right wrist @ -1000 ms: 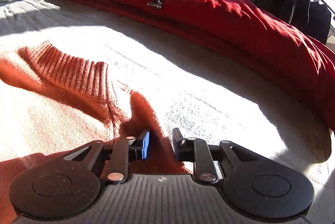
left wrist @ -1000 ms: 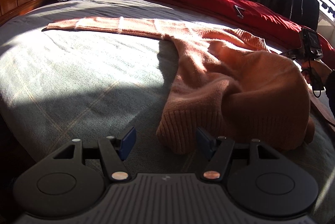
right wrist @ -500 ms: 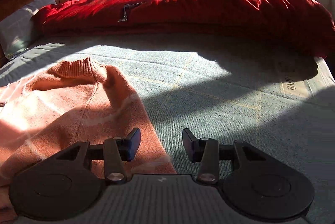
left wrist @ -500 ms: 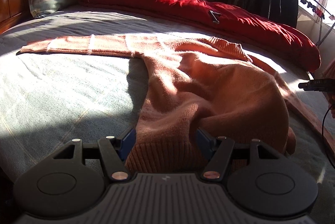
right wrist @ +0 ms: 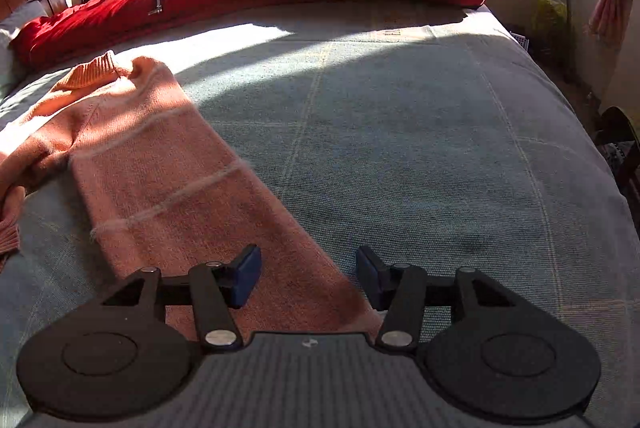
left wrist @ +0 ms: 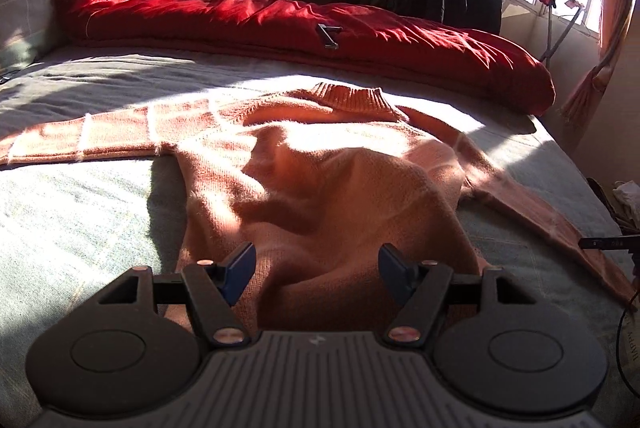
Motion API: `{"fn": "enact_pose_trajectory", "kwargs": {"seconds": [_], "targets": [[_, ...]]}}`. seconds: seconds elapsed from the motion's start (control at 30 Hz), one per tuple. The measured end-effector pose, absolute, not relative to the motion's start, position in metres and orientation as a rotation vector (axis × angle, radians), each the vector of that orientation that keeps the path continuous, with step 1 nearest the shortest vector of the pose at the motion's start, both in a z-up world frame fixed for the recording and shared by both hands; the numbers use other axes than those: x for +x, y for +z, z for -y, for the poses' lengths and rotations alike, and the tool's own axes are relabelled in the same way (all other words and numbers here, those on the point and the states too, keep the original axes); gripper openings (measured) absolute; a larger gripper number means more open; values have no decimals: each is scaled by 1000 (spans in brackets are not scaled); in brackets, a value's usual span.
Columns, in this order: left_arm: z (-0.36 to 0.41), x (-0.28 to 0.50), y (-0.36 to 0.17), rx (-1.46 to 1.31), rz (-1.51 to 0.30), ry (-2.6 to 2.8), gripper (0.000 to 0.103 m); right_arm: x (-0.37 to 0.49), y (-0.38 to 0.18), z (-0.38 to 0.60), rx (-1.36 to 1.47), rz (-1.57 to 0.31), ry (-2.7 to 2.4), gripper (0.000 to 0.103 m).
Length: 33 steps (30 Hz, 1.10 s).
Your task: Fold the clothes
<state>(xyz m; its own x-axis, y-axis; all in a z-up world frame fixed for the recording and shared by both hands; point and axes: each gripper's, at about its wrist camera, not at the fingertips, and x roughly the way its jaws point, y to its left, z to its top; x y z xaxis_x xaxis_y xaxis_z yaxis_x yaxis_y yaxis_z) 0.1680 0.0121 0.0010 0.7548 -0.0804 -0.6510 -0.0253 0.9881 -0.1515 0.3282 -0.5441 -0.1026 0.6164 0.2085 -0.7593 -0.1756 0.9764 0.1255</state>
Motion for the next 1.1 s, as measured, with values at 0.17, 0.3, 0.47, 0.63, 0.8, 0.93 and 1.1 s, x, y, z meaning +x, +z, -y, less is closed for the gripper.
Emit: {"fn": "enact_pose_trajectory", "kwargs": {"seconds": [0.17, 0.3, 0.47, 0.63, 0.8, 0.93, 1.1], "targets": [[0, 170, 4, -116, -723, -66, 69, 321, -103, 534, -1, -868, 256, 23], [0, 168, 8, -115, -715, -57, 69, 317, -91, 521, -95, -856, 259, 9], [-1, 168, 11, -113, -710, -34, 69, 332, -72, 531, -119, -813, 190, 5], [-1, 166, 15, -101, -706, -19, 69, 358, -70, 530, -201, -817, 122, 4], [-4, 164, 16, -93, -706, 7, 69, 386, -81, 530, -274, -852, 54, 5], [-6, 163, 14, -96, -717, 21, 69, 409, -91, 529, -333, -879, -1, 5], [-9, 156, 11, -97, -723, 35, 69, 419, -86, 525, -319, -905, -18, 19]]}}
